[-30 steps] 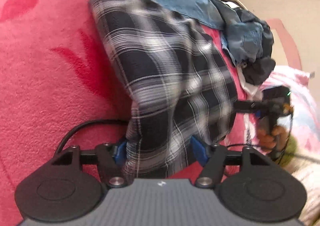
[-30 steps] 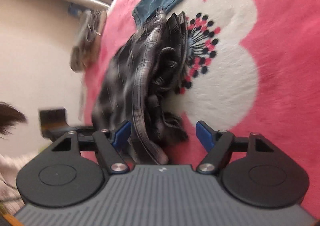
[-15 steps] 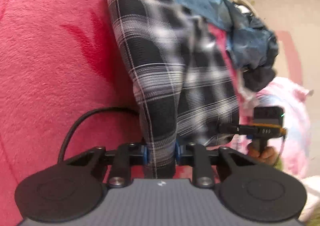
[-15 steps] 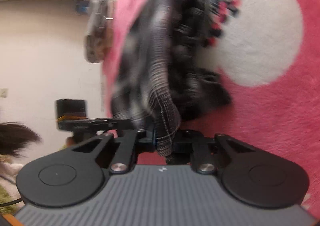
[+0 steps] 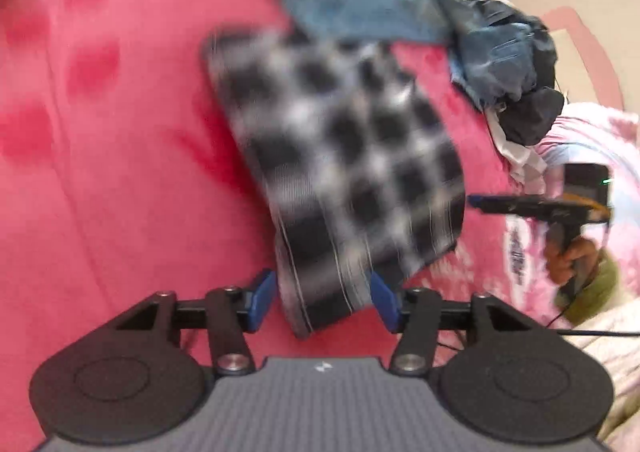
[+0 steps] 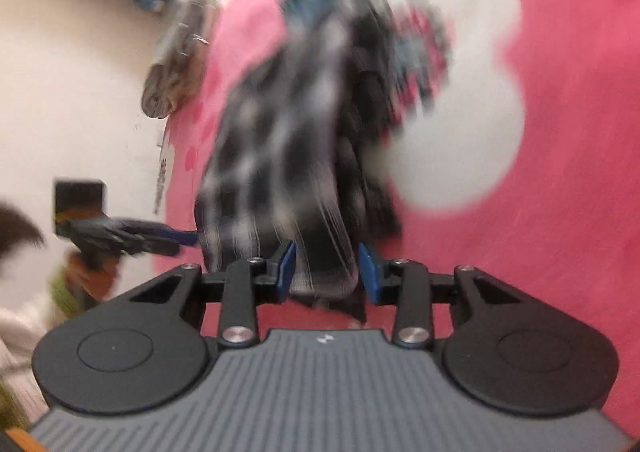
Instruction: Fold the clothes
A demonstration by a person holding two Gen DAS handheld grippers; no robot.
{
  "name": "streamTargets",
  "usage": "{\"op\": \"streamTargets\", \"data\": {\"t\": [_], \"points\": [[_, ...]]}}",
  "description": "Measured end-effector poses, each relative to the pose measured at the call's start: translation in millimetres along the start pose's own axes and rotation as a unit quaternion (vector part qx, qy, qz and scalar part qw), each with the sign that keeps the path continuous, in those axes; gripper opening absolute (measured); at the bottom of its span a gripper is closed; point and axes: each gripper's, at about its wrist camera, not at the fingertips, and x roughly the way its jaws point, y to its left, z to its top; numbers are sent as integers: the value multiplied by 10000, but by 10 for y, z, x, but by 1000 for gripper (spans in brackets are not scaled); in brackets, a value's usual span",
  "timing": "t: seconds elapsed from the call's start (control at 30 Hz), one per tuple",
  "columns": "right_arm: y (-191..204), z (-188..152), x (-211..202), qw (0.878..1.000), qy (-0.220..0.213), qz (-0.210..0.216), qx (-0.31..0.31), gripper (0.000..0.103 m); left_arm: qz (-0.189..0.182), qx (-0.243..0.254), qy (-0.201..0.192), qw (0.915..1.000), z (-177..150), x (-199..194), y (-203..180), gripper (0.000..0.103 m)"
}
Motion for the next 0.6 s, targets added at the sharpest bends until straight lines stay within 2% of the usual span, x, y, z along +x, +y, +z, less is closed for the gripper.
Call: {"op": "streamTargets", "data": {"t": [0.07, 0.17, 0.2, 0.3, 0.37, 0.4, 0.43, 0.47, 0.6], "points": [[251, 85, -125, 9951, -403, -290, -851, 34, 299, 501, -290, 9979, 105, -82, -147, 55], [602, 148, -4, 9744, -879, -484, -2010, 32, 476, 988, -487, 9928, 211, 109, -355, 54], [616, 123, 129, 9694, -783, -559, -2259, 32, 527, 1142, -546, 9906, 245, 178, -423, 53], [600, -18, 569, 9504, -325, -867, -2968, 30, 981, 1557, -351, 9823, 105, 473, -530, 53], [482, -125, 725, 9393, -142, -1105, -3245, 30, 1364, 1815, -158, 9737, -7, 666, -576, 53], [522, -83, 710, 9361, -49, -1154, -3323, 29, 1458, 1927, -191, 9702, -50, 694, -603, 54], [594, -12, 670, 9335, 46, -1180, -3387, 28, 1487, 1977, -217, 9687, -66, 688, -618, 54], [653, 96, 617, 9362, -55, -1115, -3332, 28, 1504, 2009, -226, 9677, -74, 679, -629, 55], [807, 562, 498, 9482, -726, -876, -2967, 29, 1394, 1824, -233, 9730, -14, 700, -635, 56]]}}
